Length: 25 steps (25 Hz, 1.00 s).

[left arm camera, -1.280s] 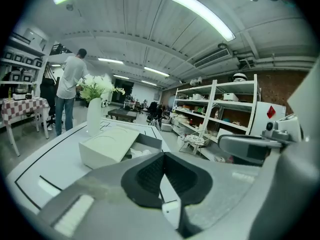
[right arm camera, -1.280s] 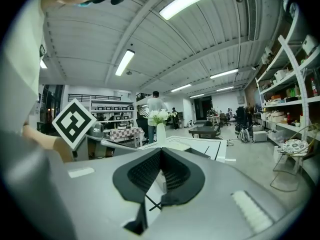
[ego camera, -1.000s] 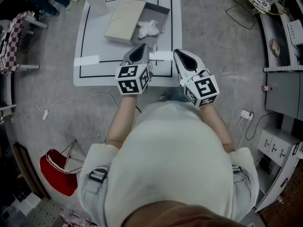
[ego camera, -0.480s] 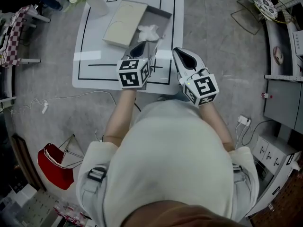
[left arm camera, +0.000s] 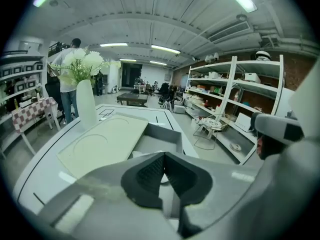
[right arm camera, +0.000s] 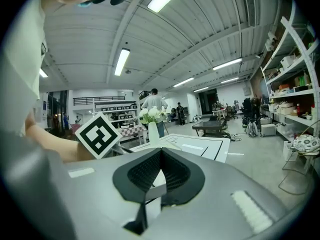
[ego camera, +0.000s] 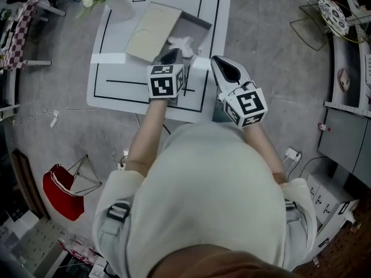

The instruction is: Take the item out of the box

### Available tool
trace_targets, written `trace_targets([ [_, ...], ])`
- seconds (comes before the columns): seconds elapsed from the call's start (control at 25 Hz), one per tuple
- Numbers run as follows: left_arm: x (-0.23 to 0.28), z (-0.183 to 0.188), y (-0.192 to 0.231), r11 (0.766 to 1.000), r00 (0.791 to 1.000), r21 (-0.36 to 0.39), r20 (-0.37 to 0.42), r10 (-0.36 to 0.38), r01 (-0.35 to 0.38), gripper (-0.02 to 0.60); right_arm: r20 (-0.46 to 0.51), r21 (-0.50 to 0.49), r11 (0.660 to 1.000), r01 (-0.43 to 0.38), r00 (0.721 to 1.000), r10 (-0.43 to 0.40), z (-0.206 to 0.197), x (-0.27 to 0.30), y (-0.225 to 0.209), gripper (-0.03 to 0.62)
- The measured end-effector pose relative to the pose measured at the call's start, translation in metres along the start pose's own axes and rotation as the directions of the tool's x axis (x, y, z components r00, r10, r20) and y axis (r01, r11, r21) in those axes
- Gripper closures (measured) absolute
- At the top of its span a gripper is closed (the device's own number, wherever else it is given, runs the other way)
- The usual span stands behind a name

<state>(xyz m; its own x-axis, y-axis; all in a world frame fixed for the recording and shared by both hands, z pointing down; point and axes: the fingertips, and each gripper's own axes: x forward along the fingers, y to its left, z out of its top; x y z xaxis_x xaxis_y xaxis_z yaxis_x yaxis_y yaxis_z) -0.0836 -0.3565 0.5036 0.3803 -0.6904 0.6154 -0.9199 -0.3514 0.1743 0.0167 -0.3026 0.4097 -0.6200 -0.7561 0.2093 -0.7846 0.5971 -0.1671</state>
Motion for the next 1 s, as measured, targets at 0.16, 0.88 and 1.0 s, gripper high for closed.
trace_targets([
  [0.16, 0.012, -0.005, 0.005, 0.999, 0.997, 0.001, -0.07, 0.036, -0.036, 0.581, -0.012, 0.015, 1.0, -0.027, 1.0, 0.028, 0.002, 0.008, -0.011, 0.602],
  [0.88, 0.072, -0.038, 0.022, 0.994, 0.926, 0.069, -0.362, 0.109, -0.09, 0.451, -0.046, 0.057, 0.993, -0.106, 0.993, 0.108, -0.008, 0.04, -0.038, 0.602],
  [1.0, 0.075, -0.045, 0.021, 0.993, 0.904, 0.069, -0.413, 0.113, -0.093, 0.451, -0.051, 0.063, 0.992, -0.107, 0.993, 0.111, -0.009, 0.04, -0.043, 0.603],
])
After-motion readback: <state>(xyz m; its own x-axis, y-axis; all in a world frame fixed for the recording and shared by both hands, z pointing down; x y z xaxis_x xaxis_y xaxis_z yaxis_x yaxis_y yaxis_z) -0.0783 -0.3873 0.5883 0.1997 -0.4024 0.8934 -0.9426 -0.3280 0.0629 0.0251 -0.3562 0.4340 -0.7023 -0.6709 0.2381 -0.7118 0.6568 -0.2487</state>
